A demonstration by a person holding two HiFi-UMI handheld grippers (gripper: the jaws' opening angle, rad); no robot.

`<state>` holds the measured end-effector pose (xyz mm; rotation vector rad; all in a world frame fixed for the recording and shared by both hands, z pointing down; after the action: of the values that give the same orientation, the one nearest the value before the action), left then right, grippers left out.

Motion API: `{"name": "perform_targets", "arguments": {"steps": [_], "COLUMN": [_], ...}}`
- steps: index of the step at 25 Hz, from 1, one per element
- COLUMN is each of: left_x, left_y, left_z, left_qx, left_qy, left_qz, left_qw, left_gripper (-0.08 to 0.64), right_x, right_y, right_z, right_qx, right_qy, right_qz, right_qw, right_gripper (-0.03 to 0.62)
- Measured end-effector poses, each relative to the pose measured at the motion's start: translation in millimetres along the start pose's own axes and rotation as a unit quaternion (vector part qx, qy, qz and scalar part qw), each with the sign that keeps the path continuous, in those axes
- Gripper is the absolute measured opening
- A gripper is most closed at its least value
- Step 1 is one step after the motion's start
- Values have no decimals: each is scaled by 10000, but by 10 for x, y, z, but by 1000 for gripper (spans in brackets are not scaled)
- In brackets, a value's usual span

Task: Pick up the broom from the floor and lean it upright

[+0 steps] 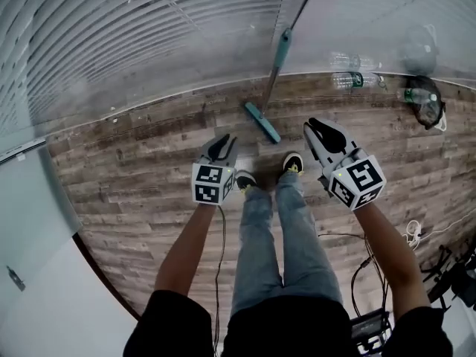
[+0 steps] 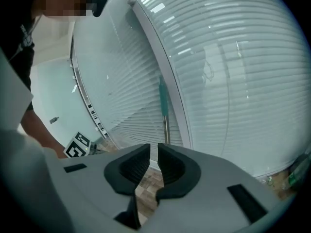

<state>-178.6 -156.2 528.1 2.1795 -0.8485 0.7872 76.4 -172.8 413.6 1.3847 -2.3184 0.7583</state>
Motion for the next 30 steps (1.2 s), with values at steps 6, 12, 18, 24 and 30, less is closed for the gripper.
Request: {"name": "perform_targets", "arguments": {"steps": [6, 12, 18, 24, 30], "left_x": [-1223, -2373, -3021, -3510, -3535], "left_y": [-339, -764, -1260, -1888, -2295], "left_z": [478, 1060, 1652, 2143, 2337], "left_qx": [-53, -143, 295, 832, 892], "left_qy": [-1029, -2157, -2955, -3462, -3443], "left_qz": [1, -92, -339, -556, -868], "left_qw": [9947, 9763, 9543, 9328, 9306], "left_gripper": [86, 86, 86, 81, 23], "right_x": [-916, -1837, -2569, -3138, -3440], "right_y": [209, 687, 1034, 1262, 1186], "right_z": [930, 1847, 2447, 2677, 2728], "right_qx": [-384, -574, -878, -796, -755], "right_qy": [-576, -1306, -1862, -2304, -2488], "right_qz": [-384, -789, -818, -945, -1047], "right_qw": [9969, 9866, 9752, 9652, 9599], "right_gripper": [57, 20, 18, 18, 19]}}
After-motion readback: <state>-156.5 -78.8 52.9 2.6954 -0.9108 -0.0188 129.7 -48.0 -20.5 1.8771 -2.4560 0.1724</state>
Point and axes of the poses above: the fingertips, and each gripper's own axes: x forward along the fingers, y to its left, z out of its top, the point moved 7 cm from there along -x, backward along the fingers, and after that the axes turned 7 degrees about -z, right-handed, at the moved point
